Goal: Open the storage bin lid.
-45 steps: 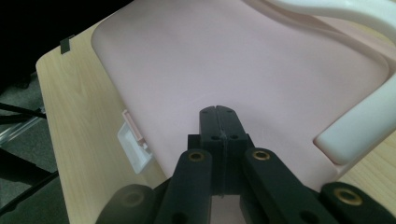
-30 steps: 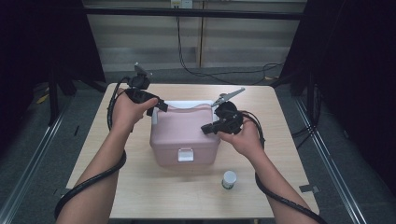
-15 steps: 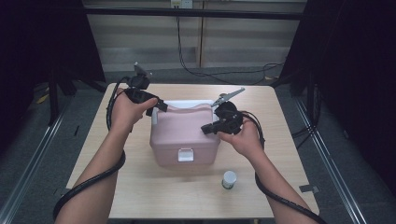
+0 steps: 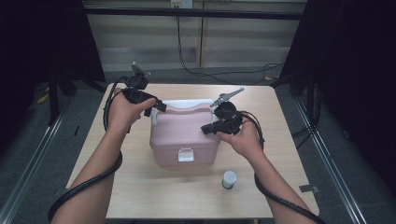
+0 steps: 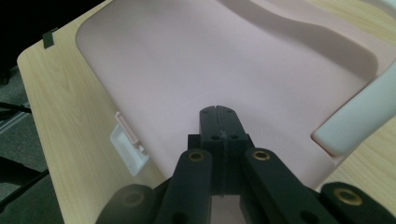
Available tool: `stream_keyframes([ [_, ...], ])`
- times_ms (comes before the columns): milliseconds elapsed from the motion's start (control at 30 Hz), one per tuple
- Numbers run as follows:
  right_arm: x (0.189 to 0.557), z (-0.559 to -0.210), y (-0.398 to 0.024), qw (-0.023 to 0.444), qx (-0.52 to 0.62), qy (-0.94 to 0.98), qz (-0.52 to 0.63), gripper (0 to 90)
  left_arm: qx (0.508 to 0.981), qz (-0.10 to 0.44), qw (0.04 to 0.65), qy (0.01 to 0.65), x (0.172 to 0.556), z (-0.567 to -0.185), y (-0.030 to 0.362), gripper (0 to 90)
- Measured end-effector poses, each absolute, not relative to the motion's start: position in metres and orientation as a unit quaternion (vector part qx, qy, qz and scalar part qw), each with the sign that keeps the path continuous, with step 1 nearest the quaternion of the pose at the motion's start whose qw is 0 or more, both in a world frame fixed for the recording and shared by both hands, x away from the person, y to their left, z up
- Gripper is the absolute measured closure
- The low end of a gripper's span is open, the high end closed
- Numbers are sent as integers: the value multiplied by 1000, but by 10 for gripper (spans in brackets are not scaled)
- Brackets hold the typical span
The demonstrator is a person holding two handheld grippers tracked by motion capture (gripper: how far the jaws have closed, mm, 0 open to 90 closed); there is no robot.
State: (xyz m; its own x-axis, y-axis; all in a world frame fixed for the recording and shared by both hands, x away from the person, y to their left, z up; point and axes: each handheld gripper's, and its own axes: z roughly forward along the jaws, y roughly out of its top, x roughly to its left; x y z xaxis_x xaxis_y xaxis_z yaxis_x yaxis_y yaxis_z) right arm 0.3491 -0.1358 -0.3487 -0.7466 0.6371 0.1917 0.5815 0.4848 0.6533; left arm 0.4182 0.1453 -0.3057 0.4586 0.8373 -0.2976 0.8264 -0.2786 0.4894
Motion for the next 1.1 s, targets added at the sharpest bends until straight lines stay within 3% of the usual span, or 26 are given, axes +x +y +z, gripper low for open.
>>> stream_keyframes([
  [300,349,-349,-135,39,359,858,364,900,807,12,309,504,407,-289,146,375],
  [1100,349,-349,-135,42,361,857,365,900,820,37,282,496,408,-311,149,397],
])
